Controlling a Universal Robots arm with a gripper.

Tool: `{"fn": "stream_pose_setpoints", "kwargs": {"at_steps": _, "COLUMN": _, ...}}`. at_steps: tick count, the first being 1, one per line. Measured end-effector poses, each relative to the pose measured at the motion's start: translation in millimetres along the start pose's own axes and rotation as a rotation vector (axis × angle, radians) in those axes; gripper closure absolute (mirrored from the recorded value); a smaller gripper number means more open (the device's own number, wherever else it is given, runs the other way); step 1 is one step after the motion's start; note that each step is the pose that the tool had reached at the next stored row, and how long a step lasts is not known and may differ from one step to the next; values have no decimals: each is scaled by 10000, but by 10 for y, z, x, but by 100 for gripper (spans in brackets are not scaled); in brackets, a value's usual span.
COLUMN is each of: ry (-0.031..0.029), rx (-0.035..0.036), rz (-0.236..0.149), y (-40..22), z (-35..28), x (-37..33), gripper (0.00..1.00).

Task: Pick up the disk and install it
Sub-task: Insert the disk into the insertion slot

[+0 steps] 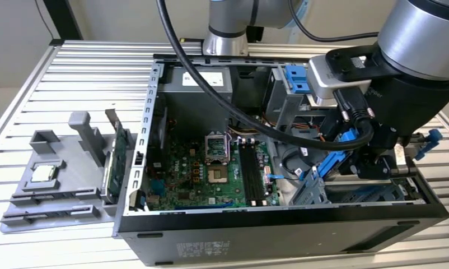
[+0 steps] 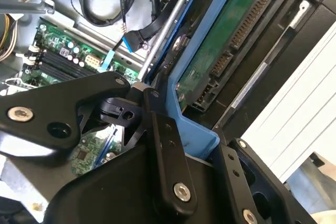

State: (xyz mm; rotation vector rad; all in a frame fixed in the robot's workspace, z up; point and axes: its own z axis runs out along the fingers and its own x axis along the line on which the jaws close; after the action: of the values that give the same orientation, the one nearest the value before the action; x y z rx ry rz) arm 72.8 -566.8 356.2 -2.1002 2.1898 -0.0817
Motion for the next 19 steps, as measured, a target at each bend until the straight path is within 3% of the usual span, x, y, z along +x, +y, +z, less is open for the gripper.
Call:
{"fn": "stream_pose_setpoints", "kwargs": {"at_steps": 6, "ry": -5, "rx": -2, "rz": 0, "y": 0, "z": -2, "x": -1, "gripper": 0}}
{"fn": "stream_pose_setpoints", "kwargs": {"at_steps": 8, "ry": -4, "rx": -2, "rz": 1, "y": -3, "z": -29, "x": -3, "gripper": 0}}
{"fn": "stream_pose_setpoints", "kwargs": {"at_steps": 12, "ry": -5, "rx": -2, "rz": 1, "y": -15, "z": -142, "x": -7, "gripper": 0}}
{"fn": "stream_pose_setpoints", "kwargs": {"at_steps": 19, "ry": -2, "rx": -3, "rz": 1, "y": -19, "z": -168, "x": -8, "gripper": 0}}
